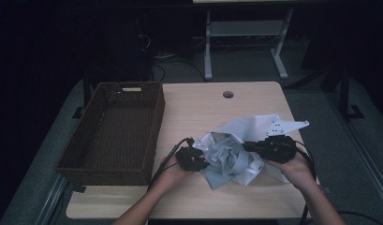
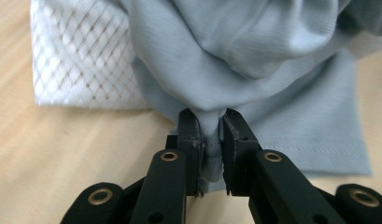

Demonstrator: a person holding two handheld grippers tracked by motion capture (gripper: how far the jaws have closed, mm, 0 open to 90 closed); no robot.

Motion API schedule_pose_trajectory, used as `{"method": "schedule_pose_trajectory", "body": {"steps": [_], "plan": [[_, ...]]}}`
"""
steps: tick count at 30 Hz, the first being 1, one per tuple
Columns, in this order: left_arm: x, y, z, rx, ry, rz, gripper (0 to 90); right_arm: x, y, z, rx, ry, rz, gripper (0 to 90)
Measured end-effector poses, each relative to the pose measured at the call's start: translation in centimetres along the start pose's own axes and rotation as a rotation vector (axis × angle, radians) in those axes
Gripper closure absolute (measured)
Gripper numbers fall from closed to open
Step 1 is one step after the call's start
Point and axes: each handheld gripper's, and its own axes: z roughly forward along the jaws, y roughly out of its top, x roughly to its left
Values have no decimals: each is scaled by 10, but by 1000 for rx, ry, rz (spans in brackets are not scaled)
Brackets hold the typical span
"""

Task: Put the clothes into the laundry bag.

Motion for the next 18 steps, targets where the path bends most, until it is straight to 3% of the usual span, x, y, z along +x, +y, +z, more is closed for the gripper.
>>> {"method": "schedule_pose_trajectory", "body": {"steps": [5,9,15,18], "plan": [[-4,5,-41,-135,-1,-29,799,-4,0,5,6,-3,3,881],[-9,11,-66,-226,1,-22,800,-1,5,8,3,7,-5,881],[-21,23,-97,-301,19,19,798,7,20,12,-17,40,-39,878],[-21,31,-95,-309,32,23,796,9,24,15,-24,53,-44,879]]}}
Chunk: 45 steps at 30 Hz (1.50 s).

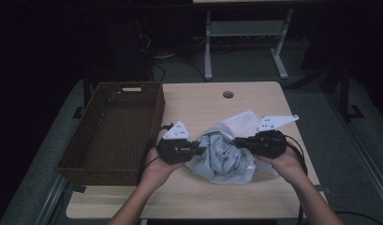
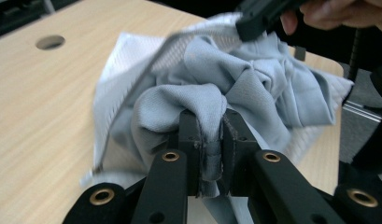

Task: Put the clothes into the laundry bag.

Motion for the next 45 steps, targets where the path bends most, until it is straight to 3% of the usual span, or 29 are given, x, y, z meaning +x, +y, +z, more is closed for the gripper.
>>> {"method": "schedule_pose_trajectory", "body": {"steps": [4,7,9,11,15,20,25,33,37,41,45], "plan": [[0,6,33,55,-9,25,794,2,1,3,2,16,-8,879],[1,10,62,140,16,65,793,3,1,2,-2,22,-9,879],[3,10,79,168,35,74,793,2,1,1,-4,23,-8,879],[8,7,93,181,47,59,792,1,0,-1,-8,23,-6,879],[18,0,111,147,52,-6,789,0,-3,-5,-13,28,3,880],[24,-10,129,156,53,-38,764,0,-3,-7,-12,26,3,879],[31,-16,122,151,36,-74,687,-3,-6,-5,-2,17,12,879],[27,-10,70,122,4,-71,427,-5,-9,-6,0,-10,5,878],[16,-20,50,120,-7,-56,342,-5,-9,-7,-2,-17,8,878],[8,-45,52,187,-33,-67,278,-5,-9,-6,-2,-19,6,875],[10,-62,74,248,-49,-95,283,-5,-9,-6,-4,-25,3,875]]}}
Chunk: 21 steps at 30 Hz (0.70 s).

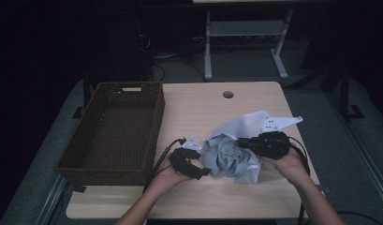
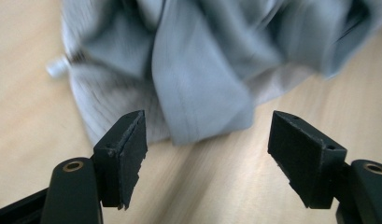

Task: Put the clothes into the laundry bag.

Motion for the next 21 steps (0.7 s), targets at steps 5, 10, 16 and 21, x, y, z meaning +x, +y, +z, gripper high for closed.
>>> {"method": "schedule_pose_trajectory", "body": {"steps": [5,10,16,21], "plan": [[0,3,19,18,-13,16,520,1,0,0,3,-9,-12,877],[3,7,20,-17,-43,7,867,2,-1,1,10,-20,-13,883],[-2,16,-8,-150,-86,9,880,2,-1,0,-1,-11,-9,883],[-12,27,-37,-251,-84,47,882,4,4,-1,-15,-5,-20,883]]}}
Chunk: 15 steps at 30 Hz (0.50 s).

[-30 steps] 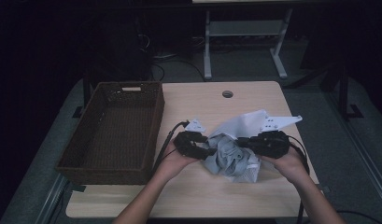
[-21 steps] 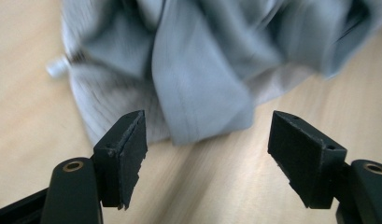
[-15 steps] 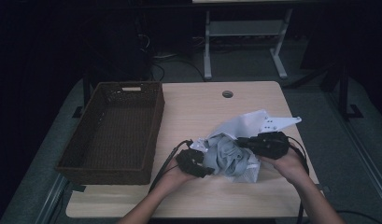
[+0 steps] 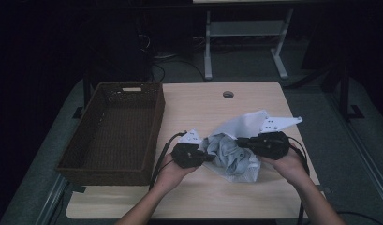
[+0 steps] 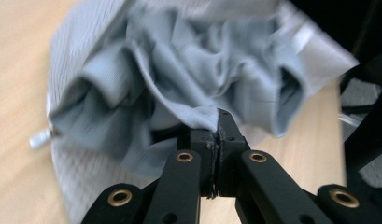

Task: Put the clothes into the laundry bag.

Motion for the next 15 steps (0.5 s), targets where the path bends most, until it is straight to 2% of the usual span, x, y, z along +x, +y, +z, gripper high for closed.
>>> {"method": "schedule_pose_trajectory", "body": {"steps": [5,7,9,11,13,15], "plan": [[-12,23,-26,-103,4,50,882,6,12,-6,-46,9,-12,883],[-17,33,-25,-116,-2,68,881,8,15,-9,-60,12,-18,883],[-20,36,-15,-99,9,84,880,9,16,-10,-62,12,-20,883],[-17,36,10,-37,29,95,879,8,15,-11,-60,9,-18,883],[-11,31,34,23,78,110,879,7,14,-10,-54,7,-15,883],[-4,24,51,70,93,102,879,6,11,-9,-49,2,-8,883]]}}
